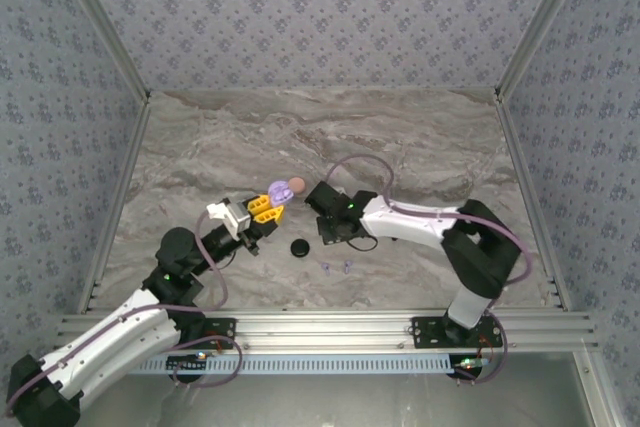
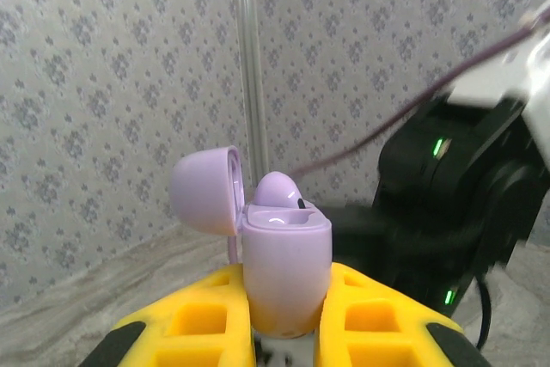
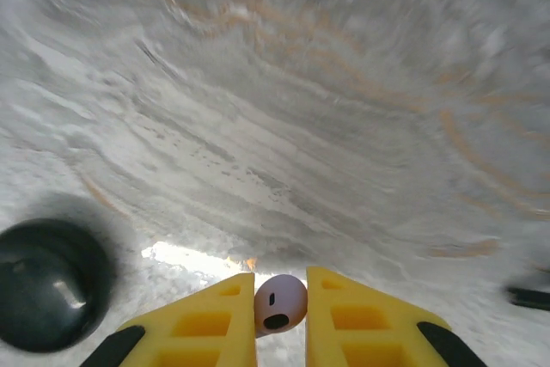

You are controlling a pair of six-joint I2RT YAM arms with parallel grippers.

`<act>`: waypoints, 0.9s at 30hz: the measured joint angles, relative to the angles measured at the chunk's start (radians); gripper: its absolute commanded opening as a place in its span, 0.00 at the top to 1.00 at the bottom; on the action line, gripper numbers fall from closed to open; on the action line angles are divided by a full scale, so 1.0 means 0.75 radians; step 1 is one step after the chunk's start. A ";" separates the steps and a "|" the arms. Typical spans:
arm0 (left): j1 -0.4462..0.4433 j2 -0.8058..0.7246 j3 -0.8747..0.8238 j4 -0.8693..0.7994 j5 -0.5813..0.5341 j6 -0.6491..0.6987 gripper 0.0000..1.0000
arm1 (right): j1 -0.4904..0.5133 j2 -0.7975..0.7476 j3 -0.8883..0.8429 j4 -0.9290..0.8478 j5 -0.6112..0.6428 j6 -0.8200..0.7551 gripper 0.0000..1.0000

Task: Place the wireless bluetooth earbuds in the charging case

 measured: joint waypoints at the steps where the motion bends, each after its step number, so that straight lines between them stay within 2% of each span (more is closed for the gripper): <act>1: 0.000 0.017 -0.007 0.000 0.000 -0.007 1.00 | 0.000 -0.053 0.000 -0.011 0.024 -0.024 0.81; 8: 0.000 0.191 -0.015 0.033 0.005 -0.034 1.00 | 0.000 -0.435 0.011 -0.055 0.162 -0.222 0.81; 15: 0.000 0.443 0.031 0.109 0.078 -0.074 1.00 | 0.040 -0.731 0.032 -0.017 0.211 -0.514 0.81; 21: -0.017 0.580 0.110 0.192 0.143 -0.101 1.00 | 0.090 -0.859 0.028 0.095 0.191 -0.728 0.81; 27: -0.050 0.628 0.151 0.247 0.172 -0.111 1.00 | 0.123 -0.833 0.025 0.163 0.166 -0.821 0.81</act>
